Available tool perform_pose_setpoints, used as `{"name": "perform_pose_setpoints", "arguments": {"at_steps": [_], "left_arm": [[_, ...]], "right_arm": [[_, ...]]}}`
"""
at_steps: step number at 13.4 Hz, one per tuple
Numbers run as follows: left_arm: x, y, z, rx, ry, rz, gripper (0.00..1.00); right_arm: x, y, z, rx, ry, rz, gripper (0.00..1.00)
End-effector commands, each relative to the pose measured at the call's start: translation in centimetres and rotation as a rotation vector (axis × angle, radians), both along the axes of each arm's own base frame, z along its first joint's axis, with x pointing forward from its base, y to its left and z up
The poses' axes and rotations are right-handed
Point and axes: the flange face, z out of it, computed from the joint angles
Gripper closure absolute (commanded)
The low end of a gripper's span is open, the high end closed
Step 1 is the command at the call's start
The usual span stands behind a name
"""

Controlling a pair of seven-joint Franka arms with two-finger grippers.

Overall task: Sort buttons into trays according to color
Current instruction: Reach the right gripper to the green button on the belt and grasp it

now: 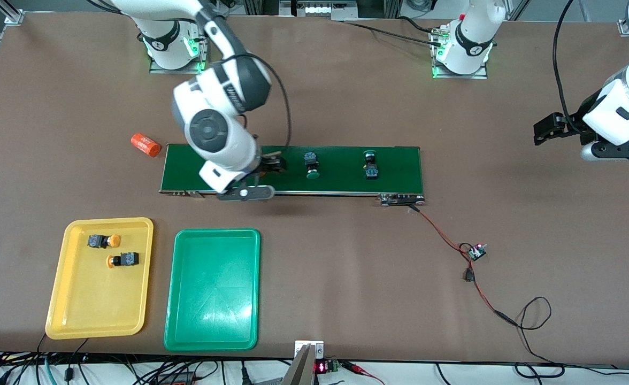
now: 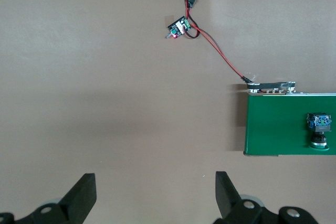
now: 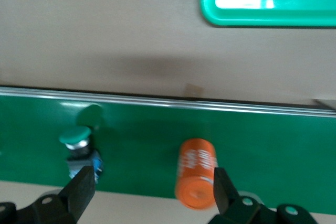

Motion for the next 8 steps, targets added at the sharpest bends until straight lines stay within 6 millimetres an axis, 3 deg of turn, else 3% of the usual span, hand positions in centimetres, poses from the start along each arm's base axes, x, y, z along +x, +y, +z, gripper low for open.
{"name": "perform_pose_setpoints", "arguments": {"at_steps": [1,8], "left_arm": [[-0.1,-0.2,1.1,0.006,-0.005,-0.014,0.0],[-0.2,-0.7,1.1,0.005,-0.003,-0.024,0.0]], "right_arm": [[-0.8,2.9,-1.0,0.006,-0.024,-0.068,0.0],[-2.3,6.4,-4.7,0.007,-0.051,-0.115,0.0]]}}
